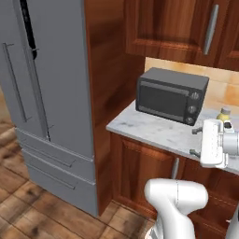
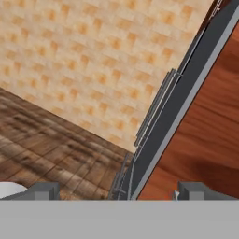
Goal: Move the drinks to the dining counter.
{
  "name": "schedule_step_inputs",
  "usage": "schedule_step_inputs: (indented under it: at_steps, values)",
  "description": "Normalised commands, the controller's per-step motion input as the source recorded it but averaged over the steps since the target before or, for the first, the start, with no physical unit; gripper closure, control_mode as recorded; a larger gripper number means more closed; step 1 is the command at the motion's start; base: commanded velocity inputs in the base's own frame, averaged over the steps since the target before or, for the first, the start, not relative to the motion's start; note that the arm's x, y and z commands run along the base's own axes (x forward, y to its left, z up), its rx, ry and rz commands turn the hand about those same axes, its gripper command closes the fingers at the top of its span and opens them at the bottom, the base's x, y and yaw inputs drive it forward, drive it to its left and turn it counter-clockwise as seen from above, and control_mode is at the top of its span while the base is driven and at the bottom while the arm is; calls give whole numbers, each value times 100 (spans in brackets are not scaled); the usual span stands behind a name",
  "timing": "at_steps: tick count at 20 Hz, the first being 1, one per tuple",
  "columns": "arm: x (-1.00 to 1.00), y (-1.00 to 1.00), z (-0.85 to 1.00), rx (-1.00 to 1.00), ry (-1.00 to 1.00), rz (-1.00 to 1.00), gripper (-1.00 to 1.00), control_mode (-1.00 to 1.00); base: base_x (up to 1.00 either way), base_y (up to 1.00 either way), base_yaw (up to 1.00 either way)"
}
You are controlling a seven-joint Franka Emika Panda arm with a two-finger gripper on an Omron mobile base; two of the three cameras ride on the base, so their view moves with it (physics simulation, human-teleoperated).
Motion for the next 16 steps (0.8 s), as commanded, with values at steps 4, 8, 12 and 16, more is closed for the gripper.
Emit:
schedule_step_inputs:
  at_steps: [4,8,12,16]
  values:
    - [0,0,0,0,0,0,-100,100,0,0,-48]
    - [0,0,0,0,0,0,-100,100,0,0,-47]
    - [0,0,0,0,0,0,-100,100,0,0,-47]
    - [0,0,0,0,0,0,-100,100,0,0,-42]
